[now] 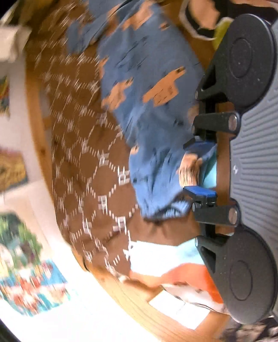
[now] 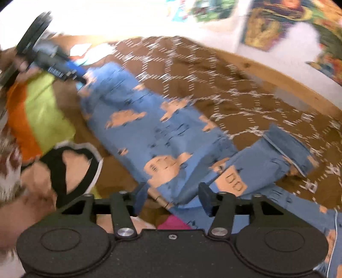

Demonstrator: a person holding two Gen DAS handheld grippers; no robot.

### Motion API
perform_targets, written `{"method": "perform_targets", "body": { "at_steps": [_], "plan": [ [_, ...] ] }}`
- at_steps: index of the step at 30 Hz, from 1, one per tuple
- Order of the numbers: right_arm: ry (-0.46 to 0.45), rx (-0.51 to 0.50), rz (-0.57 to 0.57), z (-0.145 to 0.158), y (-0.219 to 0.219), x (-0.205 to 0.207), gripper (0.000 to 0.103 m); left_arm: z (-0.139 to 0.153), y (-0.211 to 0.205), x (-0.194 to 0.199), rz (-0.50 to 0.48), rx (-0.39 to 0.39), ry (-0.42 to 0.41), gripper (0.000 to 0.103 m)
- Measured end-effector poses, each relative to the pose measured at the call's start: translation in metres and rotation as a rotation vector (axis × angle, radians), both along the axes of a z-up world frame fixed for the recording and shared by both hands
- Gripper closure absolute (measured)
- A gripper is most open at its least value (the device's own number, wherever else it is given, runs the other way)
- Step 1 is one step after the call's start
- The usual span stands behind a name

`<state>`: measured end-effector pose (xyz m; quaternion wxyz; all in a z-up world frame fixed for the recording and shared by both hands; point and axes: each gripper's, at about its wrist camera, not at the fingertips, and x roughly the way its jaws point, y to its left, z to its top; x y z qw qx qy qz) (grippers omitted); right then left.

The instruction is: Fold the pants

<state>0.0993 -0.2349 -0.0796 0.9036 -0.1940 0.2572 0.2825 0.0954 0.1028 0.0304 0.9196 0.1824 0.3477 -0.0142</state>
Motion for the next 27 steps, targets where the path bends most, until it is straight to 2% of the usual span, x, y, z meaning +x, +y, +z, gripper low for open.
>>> {"method": "perform_targets", "body": {
  "at_steps": [2, 5, 8, 9, 10, 14, 18, 22, 25, 27],
  "plan": [
    [0.001, 0.045, -0.039, 0.004, -0.001, 0.002, 0.041, 0.003, 0.004, 0.01, 0.047, -0.037, 0.006, 0.062],
    [-0.01, 0.078, -0.045, 0.009, -0.001, 0.004, 0.037, 0.007, 0.011, 0.027, 0.123, -0.139, 0.047, 0.063],
    [-0.014, 0.088, -0.049, 0.008, -0.001, 0.005, 0.035, 0.003, 0.014, 0.035, 0.196, -0.157, 0.084, 0.064],
    [-0.011, 0.092, -0.055, 0.006, -0.002, 0.005, 0.035, 0.0, 0.014, 0.036, 0.213, -0.155, 0.093, 0.073],
    [-0.004, 0.096, -0.061, 0.004, -0.003, 0.006, 0.035, -0.001, 0.014, 0.037, 0.221, -0.146, 0.098, 0.078],
    [0.009, 0.106, -0.069, -0.002, -0.005, 0.004, 0.035, 0.001, -0.002, 0.04, 0.224, -0.028, 0.061, 0.082],
    [0.0, 0.106, -0.072, -0.005, -0.005, 0.005, 0.035, 0.011, -0.019, 0.037, 0.149, 0.118, 0.0, 0.083],
    [0.003, 0.102, -0.067, -0.009, -0.006, 0.007, 0.035, -0.002, -0.017, 0.045, 0.133, 0.246, 0.009, 0.083],
    [0.004, 0.101, -0.063, -0.01, -0.005, 0.006, 0.035, -0.017, -0.008, 0.047, 0.131, 0.271, 0.04, 0.083],
    [0.004, 0.101, -0.06, -0.009, -0.005, 0.006, 0.032, -0.02, -0.008, 0.042, 0.108, 0.279, 0.029, 0.081]
  ]
}}
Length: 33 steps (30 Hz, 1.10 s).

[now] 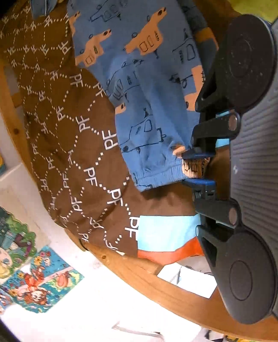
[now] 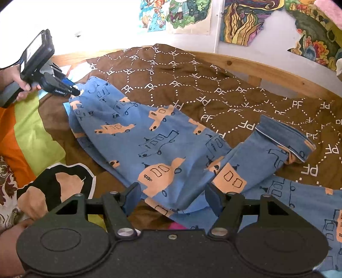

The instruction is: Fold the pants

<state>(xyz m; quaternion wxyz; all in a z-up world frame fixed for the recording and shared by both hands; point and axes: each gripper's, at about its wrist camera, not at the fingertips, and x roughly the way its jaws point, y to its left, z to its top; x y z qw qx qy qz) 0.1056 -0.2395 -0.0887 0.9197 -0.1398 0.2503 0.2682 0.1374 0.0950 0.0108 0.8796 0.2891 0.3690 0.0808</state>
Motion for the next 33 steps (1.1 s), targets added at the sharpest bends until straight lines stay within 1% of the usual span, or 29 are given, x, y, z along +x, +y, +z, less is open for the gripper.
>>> {"method": "perform_targets", "body": {
  "at_steps": [1, 3, 5, 6, 7, 8, 9, 10, 12, 13, 16, 17, 19, 21, 22, 23, 24, 26, 30, 33],
  "plan": [
    [-0.001, 0.002, 0.002, 0.0, 0.0, 0.0, 0.029, 0.0, -0.002, -0.002, -0.011, 0.005, 0.002, 0.08],
    [-0.008, 0.004, 0.001, 0.001, -0.001, 0.0, 0.028, -0.002, -0.003, -0.007, -0.018, 0.013, 0.003, 0.074],
    [-0.02, 0.0, -0.006, 0.001, -0.001, -0.001, 0.028, 0.001, -0.004, -0.015, -0.01, 0.002, -0.011, 0.058],
    [-0.028, -0.004, -0.015, 0.001, -0.001, -0.001, 0.027, 0.003, -0.004, -0.017, -0.003, -0.007, -0.023, 0.044],
    [-0.039, -0.011, -0.029, 0.001, -0.001, -0.001, 0.023, 0.007, -0.006, -0.022, 0.0, -0.019, -0.041, 0.037],
    [-0.05, -0.019, -0.04, 0.001, -0.001, -0.001, 0.021, 0.01, -0.009, -0.027, -0.002, -0.03, -0.06, 0.034],
    [-0.06, -0.027, -0.052, 0.001, -0.001, -0.001, 0.018, 0.013, -0.012, -0.03, -0.012, -0.039, -0.075, 0.026],
    [-0.069, -0.039, -0.063, 0.0, 0.0, -0.001, 0.018, 0.016, -0.017, -0.032, -0.032, -0.049, -0.092, 0.016],
    [-0.079, -0.084, -0.092, -0.004, 0.002, 0.002, 0.016, 0.016, -0.03, -0.033, -0.074, -0.048, -0.115, 0.012],
    [-0.084, -0.114, -0.108, -0.007, 0.004, 0.003, 0.016, 0.011, -0.039, -0.031, -0.099, -0.035, -0.106, 0.012],
    [-0.082, -0.218, -0.149, -0.015, 0.007, 0.006, 0.016, -0.008, -0.062, -0.023, -0.149, -0.014, -0.04, 0.012],
    [-0.08, -0.236, -0.159, -0.016, 0.005, 0.006, 0.015, -0.015, -0.069, -0.02, -0.162, -0.012, -0.016, 0.012],
    [-0.08, -0.243, -0.182, -0.012, -0.001, 0.004, 0.012, -0.023, -0.079, -0.017, -0.167, -0.029, -0.005, 0.012],
    [-0.085, -0.237, -0.221, -0.003, -0.012, 0.001, 0.008, -0.02, -0.087, -0.017, -0.193, -0.111, -0.023, 0.011],
    [-0.084, -0.223, -0.24, 0.003, -0.02, 0.0, 0.005, -0.017, -0.091, -0.015, -0.214, -0.159, -0.034, 0.008],
    [-0.075, -0.195, -0.259, 0.012, -0.032, 0.001, 0.003, -0.014, -0.098, -0.013, -0.252, -0.219, -0.046, 0.005],
    [-0.062, -0.165, -0.265, 0.02, -0.042, 0.002, 0.001, -0.012, -0.105, -0.012, -0.297, -0.272, -0.057, 0.0],
    [-0.019, -0.116, -0.252, 0.039, -0.063, 0.01, 0.001, -0.008, -0.123, -0.011, -0.406, -0.363, -0.062, 0.0],
    [0.051, -0.082, -0.242, 0.074, -0.091, 0.037, 0.001, -0.013, -0.165, -0.007, -0.599, -0.478, -0.01, 0.0],
    [0.138, -0.024, -0.209, 0.097, -0.099, 0.063, 0.001, -0.018, -0.188, -0.003, -0.686, -0.598, 0.058, 0.0]
  ]
}}
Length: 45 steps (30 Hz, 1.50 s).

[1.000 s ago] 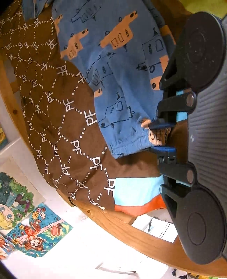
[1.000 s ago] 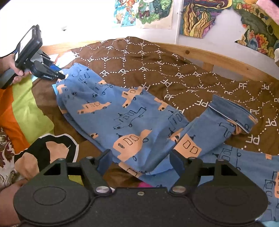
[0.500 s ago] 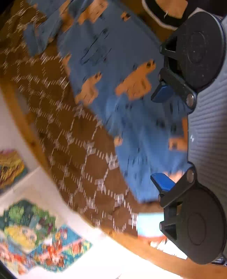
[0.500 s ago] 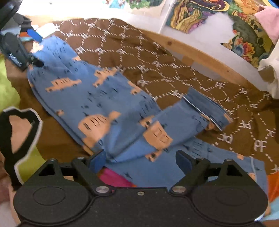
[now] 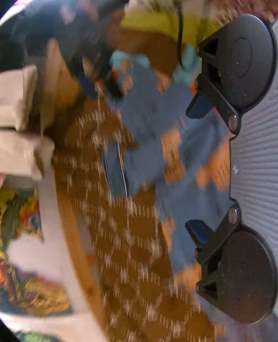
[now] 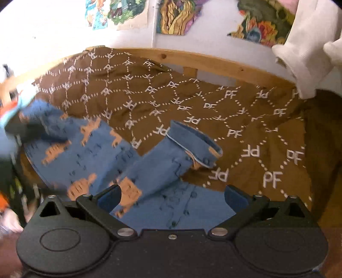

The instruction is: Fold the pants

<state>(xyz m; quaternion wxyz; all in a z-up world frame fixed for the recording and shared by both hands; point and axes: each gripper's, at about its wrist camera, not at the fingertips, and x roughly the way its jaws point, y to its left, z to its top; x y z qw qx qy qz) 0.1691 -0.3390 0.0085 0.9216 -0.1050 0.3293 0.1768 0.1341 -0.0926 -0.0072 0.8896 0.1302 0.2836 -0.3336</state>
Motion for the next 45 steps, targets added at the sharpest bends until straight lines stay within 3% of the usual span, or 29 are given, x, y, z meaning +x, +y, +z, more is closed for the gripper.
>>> {"method": "perform_targets", "body": {
  "at_steps": [3, 8, 11, 13, 17, 23, 25, 28, 33, 42, 44, 45],
  "plan": [
    [0.126, 0.114, 0.011, 0.01, -0.001, 0.034, 0.001, -0.003, -0.008, 0.004, -0.044, -0.099, 0.079, 0.001],
    [0.311, 0.253, 0.01, 0.007, 0.009, 0.082, 0.001, -0.012, -0.006, 0.016, -0.031, -0.21, 0.181, 0.019],
    [0.29, 0.172, 0.055, 0.007, 0.025, 0.089, 0.004, -0.018, -0.002, 0.022, -0.019, -0.24, 0.237, 0.037],
    [0.297, 0.15, 0.072, 0.004, 0.032, 0.092, 0.012, -0.02, -0.002, 0.025, -0.016, -0.247, 0.273, 0.048],
    [0.307, 0.16, 0.067, -0.002, 0.038, 0.093, 0.024, -0.027, -0.005, 0.03, -0.005, -0.259, 0.346, 0.057],
    [0.287, 0.139, 0.059, -0.006, 0.052, 0.104, 0.05, -0.034, -0.008, 0.045, 0.046, -0.282, 0.421, 0.07],
    [0.281, 0.143, 0.043, -0.006, 0.055, 0.112, 0.056, -0.035, -0.008, 0.048, 0.053, -0.29, 0.441, 0.083],
    [0.26, 0.129, 0.017, -0.008, 0.06, 0.125, 0.059, -0.037, -0.007, 0.051, 0.051, -0.298, 0.465, 0.092],
    [0.242, 0.113, -0.092, -0.016, 0.07, 0.151, 0.059, -0.04, -0.007, 0.053, 0.064, -0.29, 0.473, 0.095],
    [0.245, -0.009, -0.321, -0.035, 0.085, 0.184, 0.058, -0.04, -0.007, 0.053, 0.062, -0.274, 0.468, 0.095],
    [0.262, 0.006, -0.361, -0.041, 0.082, 0.189, 0.06, -0.04, -0.007, 0.053, 0.061, -0.272, 0.465, 0.095],
    [0.272, 0.018, -0.381, -0.044, 0.08, 0.19, 0.067, -0.04, -0.006, 0.052, 0.059, -0.271, 0.462, 0.095]
  ]
}}
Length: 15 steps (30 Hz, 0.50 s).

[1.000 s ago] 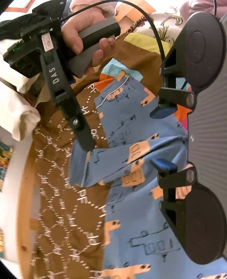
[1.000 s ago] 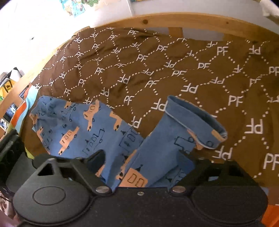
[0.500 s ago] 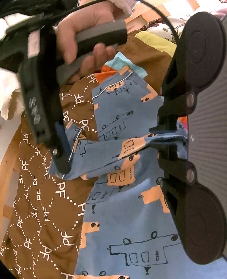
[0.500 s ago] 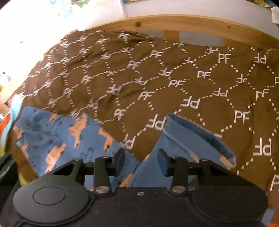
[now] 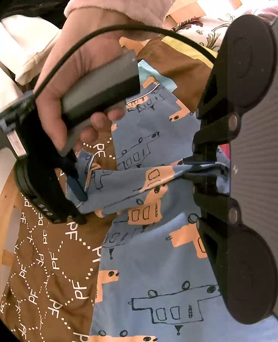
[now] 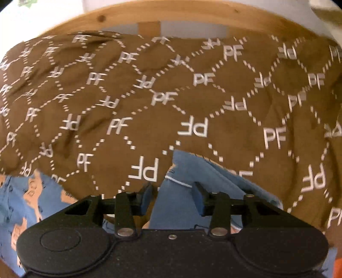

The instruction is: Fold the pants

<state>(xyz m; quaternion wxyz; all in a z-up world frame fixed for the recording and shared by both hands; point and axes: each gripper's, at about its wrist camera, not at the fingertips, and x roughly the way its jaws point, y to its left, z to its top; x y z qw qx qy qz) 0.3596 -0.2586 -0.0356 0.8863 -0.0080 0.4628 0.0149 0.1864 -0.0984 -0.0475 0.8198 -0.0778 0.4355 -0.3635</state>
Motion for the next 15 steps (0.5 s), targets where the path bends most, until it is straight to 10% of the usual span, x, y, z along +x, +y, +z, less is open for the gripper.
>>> {"method": "perform_targets", "body": {
  "at_steps": [3, 15],
  "plan": [
    [-0.01, 0.008, -0.051, -0.004, -0.006, -0.002, 0.1, 0.001, -0.001, -0.002, 0.002, 0.017, -0.019, 0.099],
    [-0.397, 0.239, -0.142, 0.058, -0.099, -0.153, 0.102, 0.011, -0.028, -0.036, -0.082, 0.169, -0.244, 0.103]
  ]
}}
